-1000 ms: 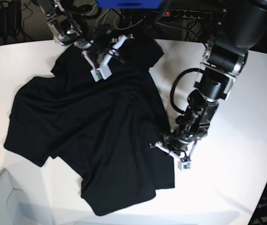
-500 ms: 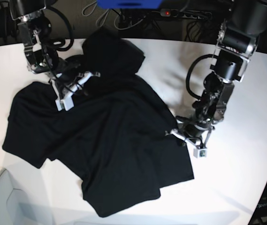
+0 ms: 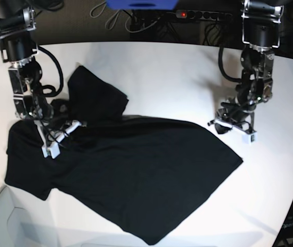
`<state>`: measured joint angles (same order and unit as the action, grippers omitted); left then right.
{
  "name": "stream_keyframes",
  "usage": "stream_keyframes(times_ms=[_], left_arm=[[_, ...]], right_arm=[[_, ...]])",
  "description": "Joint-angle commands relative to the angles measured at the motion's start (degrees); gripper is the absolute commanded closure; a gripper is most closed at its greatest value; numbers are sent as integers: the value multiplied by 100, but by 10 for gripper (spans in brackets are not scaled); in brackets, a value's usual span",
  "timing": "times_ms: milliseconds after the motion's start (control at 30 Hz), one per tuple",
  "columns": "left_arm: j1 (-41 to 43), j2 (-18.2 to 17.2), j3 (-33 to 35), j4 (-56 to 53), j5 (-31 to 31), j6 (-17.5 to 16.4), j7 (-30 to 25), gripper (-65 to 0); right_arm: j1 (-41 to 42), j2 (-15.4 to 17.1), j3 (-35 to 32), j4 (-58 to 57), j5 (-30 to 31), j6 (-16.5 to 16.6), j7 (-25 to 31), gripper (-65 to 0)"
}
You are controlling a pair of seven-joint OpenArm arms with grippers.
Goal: Layout the t-shirt on the table in an organized manner, then fold the t-shirt properly
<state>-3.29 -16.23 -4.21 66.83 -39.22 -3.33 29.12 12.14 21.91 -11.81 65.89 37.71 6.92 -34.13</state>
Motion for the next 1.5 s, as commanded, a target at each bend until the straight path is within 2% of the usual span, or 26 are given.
stream_keyframes(times_ms=[0,67,133,233,300,400,567,667,700,833,900,1067,1233,1333,1467], left_arm=[[210,-43,-111,135,261,329,652,-1],[421,-8,-269,592,261,329,986,-1],[641,115,-287,1049,252,329,1215,-1],[949,291,-445,1796,261,329,1408,-1],[1142,370,-665,2333,261,355,1400,-1],[1221,423,-1210,2860,261,355,1400,-4],[949,379,-2063,2860,287,329,1408,-5],[676,326,-2327,2535,322,311,1408,-25],[527,238,-2370,2306,313,311,1408,-54],[-36,10,-2406,1383,313,311,1356,-243],[-335,-113,-2414,952,322,311,1338,-282],[-1249,-272,-2362,-226,322,311,1329,-287],[-2146,-263,-2230,-1368,480,311,1312,-288],[-2489,-210,-1650,-1729,1034,311,793,-288],[-2506,-43,-797,-2001,1404,311,-77,-289]], right_arm=[[127,55,-1,-26,-189,-195,-196,0],[206,20,-1,18,-189,-195,-205,0],[250,-147,-10,18,-189,-186,-205,0],[302,-270,-1,53,-180,34,-240,0],[223,-323,25,308,-180,148,-240,0],[-164,-288,43,1038,-180,139,-205,0],[-682,-174,43,2057,-180,139,-249,-10],[-981,-138,52,2444,-180,130,-249,-82],[-1113,-138,52,2594,-180,130,-249,-114],[-1834,-182,439,3200,-171,130,-249,-244],[-2194,-314,685,3534,-163,139,-240,-285],[-3012,-499,1080,4115,-163,139,-213,-313],[-3495,-508,1089,4326,-163,148,-205,-312],[-3645,-525,1080,4422,-163,148,-196,-310],[-3777,-613,1098,4519,-163,157,-196,-310]])
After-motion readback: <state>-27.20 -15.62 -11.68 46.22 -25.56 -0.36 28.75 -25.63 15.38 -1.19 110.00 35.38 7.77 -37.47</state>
